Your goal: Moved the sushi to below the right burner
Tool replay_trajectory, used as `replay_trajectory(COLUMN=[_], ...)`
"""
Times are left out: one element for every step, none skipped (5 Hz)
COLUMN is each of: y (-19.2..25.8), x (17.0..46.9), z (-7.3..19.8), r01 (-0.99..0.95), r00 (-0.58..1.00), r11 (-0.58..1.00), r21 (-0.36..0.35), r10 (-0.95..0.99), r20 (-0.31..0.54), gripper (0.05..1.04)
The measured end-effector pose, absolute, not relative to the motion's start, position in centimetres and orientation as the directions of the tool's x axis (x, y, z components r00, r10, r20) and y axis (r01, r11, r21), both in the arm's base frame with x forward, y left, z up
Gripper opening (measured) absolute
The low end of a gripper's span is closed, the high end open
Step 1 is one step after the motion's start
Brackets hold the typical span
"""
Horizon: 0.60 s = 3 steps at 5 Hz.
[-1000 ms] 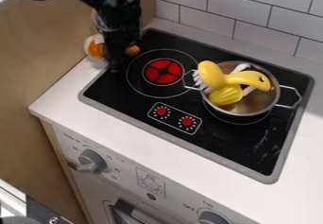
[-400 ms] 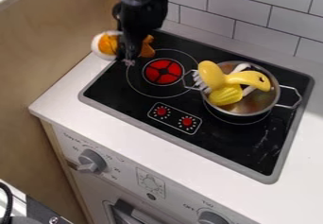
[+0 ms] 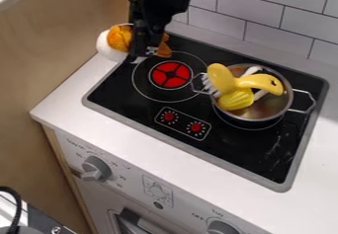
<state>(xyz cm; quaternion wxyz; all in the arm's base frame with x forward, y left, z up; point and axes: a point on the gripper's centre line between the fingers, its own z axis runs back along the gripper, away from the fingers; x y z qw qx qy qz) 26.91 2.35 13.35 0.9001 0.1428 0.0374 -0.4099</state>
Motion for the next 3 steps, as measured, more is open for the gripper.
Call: replay_trajectory(y=[0.0,-2.6,-5.2], x=[25.7,24.2,23.3], z=[13.9,13.6,12.9], r01=[0.719,0.692,0.664], r00=[0.695,0.722,0.748], r11=[0.673,0.712,0.743], r21=[0.172,0.118,0.085], r10=[-0.703,-0.683,-0.660], r20=[-0.153,-0.110,-0.078], gripper=[0.495,0.495,0.495])
